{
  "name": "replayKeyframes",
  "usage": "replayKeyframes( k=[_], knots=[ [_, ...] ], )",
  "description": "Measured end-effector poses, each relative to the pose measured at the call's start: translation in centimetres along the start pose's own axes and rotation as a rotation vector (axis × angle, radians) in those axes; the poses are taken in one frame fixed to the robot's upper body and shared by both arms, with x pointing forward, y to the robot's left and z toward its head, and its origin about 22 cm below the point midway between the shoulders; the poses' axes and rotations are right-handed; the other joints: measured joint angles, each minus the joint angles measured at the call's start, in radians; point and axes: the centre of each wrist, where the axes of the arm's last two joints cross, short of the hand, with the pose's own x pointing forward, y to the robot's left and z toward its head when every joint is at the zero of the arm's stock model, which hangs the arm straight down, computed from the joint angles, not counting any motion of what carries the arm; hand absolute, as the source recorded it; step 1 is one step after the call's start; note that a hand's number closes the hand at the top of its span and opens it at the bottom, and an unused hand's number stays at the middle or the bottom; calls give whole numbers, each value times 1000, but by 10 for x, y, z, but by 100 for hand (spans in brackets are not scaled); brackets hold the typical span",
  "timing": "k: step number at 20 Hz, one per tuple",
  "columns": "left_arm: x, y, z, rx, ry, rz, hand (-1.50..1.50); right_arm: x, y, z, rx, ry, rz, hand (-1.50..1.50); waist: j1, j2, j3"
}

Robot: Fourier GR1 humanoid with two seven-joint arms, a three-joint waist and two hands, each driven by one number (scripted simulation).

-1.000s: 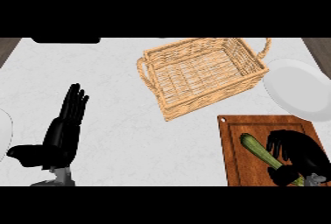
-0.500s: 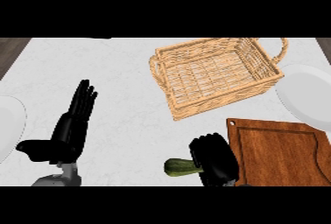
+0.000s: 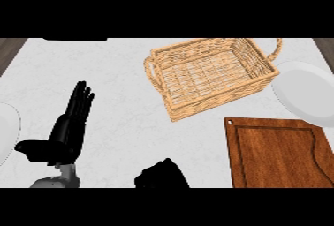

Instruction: Pick the squash from the cutting board and place it in the basket

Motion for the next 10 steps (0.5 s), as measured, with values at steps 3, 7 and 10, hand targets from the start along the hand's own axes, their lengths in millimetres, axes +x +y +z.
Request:
replayKeyframes(
  k=[3,7,10],
  knots=[
    [-3,4,5,7,3,1,0,15,-12,5,-73,-52,-50,150,-12,-3,0],
    [-3,8,2,22,8,1,0,23,-26,5,-136,-82,-60,150,-23,-5,-1],
    [-1,10,0,29,7,-1,0,31,-42,7,-174,-83,-60,150,-30,-6,-1]
  ],
)
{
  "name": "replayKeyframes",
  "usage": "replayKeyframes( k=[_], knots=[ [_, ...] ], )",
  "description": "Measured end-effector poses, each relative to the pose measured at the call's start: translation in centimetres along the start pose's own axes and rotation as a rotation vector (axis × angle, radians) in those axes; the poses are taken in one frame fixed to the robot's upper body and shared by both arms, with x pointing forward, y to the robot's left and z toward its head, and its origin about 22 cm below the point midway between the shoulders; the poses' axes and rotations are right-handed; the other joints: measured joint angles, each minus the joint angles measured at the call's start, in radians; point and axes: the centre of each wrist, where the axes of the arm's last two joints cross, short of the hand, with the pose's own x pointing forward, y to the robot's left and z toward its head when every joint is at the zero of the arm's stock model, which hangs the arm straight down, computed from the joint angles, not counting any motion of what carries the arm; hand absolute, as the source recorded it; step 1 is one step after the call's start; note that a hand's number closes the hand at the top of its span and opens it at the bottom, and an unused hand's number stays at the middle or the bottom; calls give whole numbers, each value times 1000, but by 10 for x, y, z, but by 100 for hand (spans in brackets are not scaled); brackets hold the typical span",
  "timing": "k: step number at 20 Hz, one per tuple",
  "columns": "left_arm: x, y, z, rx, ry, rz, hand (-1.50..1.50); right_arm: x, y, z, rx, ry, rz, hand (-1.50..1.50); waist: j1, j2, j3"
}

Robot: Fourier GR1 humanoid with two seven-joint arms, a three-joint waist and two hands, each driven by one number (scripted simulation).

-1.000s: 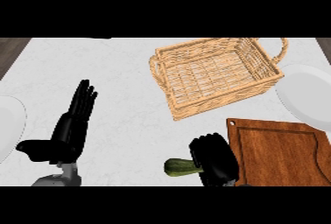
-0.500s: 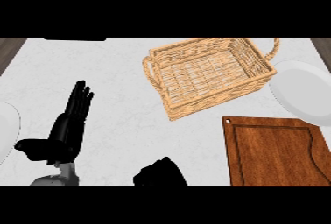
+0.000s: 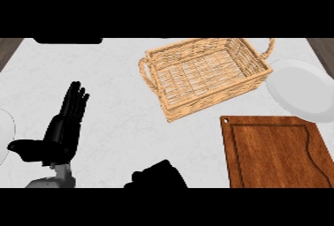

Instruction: Pick the squash from the cutting board and place it in the basket

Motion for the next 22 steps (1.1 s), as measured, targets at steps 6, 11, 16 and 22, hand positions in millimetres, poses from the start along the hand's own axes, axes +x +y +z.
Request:
replayKeyframes(
  k=[6,11,16,22],
  knots=[
    [2,1,2,2,-1,-3,0,22,-51,0,-59,90,-50,150,-4,0,0],
    [-3,3,4,2,-3,-2,0,20,-91,-12,-112,147,-1,150,-3,2,0],
    [8,1,4,3,-1,1,0,4,-115,-26,-136,201,48,150,-2,4,0],
    [6,-2,6,1,-8,2,0,-38,-131,-49,-166,240,32,150,0,5,1]
  ],
)
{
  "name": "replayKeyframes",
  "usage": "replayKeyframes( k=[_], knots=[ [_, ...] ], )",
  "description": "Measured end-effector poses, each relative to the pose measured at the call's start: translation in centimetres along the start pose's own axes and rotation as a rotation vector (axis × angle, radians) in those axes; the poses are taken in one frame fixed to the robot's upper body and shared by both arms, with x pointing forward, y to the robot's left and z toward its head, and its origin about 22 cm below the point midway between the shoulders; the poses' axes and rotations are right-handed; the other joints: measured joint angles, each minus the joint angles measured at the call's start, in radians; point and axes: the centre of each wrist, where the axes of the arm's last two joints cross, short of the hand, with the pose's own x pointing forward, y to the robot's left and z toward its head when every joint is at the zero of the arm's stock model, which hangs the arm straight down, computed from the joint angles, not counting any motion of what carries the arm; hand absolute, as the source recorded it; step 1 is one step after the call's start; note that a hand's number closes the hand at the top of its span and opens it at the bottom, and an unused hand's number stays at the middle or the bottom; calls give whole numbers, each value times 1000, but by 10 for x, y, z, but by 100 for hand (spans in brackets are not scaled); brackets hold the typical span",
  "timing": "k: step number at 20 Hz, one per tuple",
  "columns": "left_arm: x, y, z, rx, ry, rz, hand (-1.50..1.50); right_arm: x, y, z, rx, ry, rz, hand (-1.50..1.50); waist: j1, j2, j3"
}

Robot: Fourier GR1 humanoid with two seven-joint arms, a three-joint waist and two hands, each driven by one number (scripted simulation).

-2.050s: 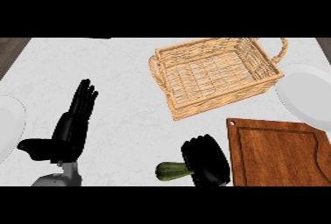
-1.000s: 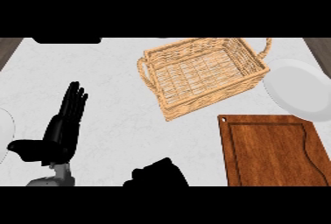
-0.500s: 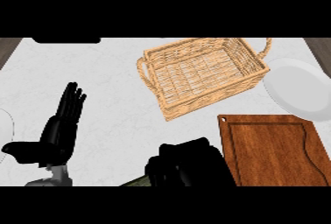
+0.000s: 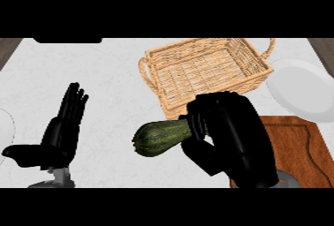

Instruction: Pick the squash from the cutting board and place it in the basket

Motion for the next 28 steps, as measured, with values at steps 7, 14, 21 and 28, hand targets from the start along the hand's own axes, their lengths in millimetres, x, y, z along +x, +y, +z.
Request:
replayKeyframes(
  k=[7,14,21,28],
  knots=[
    [-8,4,1,-3,6,5,0,-39,-5,-27,-7,24,31,150,0,0,0],
    [-9,-2,5,-5,4,3,0,-85,2,-51,32,32,97,150,1,1,0],
    [0,-4,5,1,-3,-3,0,-115,19,-67,54,44,98,150,2,0,0],
    [-5,-7,-1,0,-1,0,0,-137,33,-73,55,66,62,150,0,0,0]
  ],
)
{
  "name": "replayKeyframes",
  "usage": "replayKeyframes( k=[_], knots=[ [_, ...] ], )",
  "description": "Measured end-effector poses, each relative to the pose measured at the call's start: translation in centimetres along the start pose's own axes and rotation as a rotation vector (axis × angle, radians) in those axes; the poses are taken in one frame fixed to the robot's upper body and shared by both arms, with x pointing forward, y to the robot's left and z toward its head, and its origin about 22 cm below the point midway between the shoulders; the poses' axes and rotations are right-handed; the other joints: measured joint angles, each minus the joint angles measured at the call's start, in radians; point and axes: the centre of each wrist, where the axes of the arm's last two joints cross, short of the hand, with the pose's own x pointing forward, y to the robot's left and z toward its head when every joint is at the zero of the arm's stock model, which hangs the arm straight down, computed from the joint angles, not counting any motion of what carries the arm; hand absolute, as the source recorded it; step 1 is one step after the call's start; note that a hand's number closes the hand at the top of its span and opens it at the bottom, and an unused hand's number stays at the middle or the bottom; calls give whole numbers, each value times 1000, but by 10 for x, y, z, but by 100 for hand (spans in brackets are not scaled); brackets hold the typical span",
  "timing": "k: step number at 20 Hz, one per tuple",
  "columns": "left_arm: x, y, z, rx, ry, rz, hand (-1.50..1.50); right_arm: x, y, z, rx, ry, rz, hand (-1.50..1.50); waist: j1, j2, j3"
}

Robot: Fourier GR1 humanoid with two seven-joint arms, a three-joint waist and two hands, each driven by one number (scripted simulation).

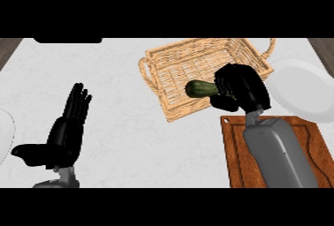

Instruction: Pick the squash from the cutting board and place it in the basket

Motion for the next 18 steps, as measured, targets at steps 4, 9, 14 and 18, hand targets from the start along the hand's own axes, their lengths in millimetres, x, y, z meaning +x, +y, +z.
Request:
replayKeyframes(
  k=[4,9,14,18],
  knots=[
    [-1,10,4,2,1,-5,0,-12,2,-7,-17,42,-8,150,1,0,0],
    [-1,5,4,4,-3,5,0,-23,3,-13,-19,63,-18,-150,0,-8,-3],
    [-1,3,-2,0,0,2,0,-39,4,-16,-23,41,-46,-150,-1,-11,-5],
    [-4,1,-5,-1,3,1,0,-41,5,-20,-60,18,-108,-150,-1,-7,-2]
  ],
)
